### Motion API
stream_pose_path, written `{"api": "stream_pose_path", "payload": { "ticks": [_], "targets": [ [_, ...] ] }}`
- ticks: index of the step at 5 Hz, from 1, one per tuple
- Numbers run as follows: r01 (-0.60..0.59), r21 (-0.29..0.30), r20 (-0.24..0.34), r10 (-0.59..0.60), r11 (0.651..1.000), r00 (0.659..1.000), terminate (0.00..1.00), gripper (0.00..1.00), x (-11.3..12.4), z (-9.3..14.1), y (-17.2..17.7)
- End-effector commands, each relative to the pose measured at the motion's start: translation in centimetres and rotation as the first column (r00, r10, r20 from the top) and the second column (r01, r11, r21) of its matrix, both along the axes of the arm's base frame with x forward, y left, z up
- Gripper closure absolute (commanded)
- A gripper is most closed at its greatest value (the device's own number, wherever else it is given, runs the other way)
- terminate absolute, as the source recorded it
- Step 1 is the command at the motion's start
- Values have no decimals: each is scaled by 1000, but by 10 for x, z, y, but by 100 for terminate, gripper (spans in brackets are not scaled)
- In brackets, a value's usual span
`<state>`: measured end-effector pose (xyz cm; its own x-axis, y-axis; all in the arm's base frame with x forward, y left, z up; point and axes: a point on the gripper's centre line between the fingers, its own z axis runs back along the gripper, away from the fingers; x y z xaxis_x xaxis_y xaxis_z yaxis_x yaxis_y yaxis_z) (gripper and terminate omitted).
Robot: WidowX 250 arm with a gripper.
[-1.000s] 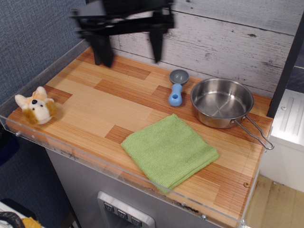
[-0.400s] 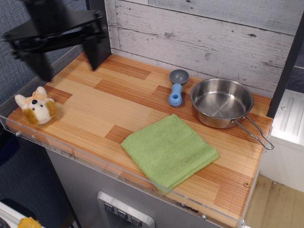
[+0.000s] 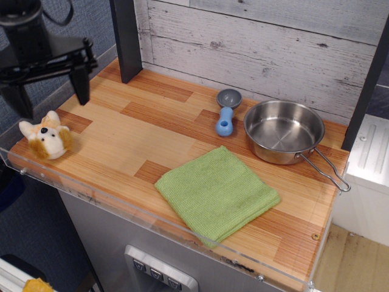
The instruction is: Put the puppy on the cloth.
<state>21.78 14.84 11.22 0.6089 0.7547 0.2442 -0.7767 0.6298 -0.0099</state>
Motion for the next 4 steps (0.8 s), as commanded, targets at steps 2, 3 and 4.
{"api": "stream_pose_path", "payload": {
  "ticks": [2, 3, 4],
  "targets": [
    [-10, 70, -90, 17, 997, 996, 0, 0, 10, -37, 38],
    [-2, 76, -83, 8, 997, 996, 0, 0, 15, -52, 44],
    [-2, 62, -102, 8, 998, 995, 0, 0, 17, -66, 46]
  ]
}}
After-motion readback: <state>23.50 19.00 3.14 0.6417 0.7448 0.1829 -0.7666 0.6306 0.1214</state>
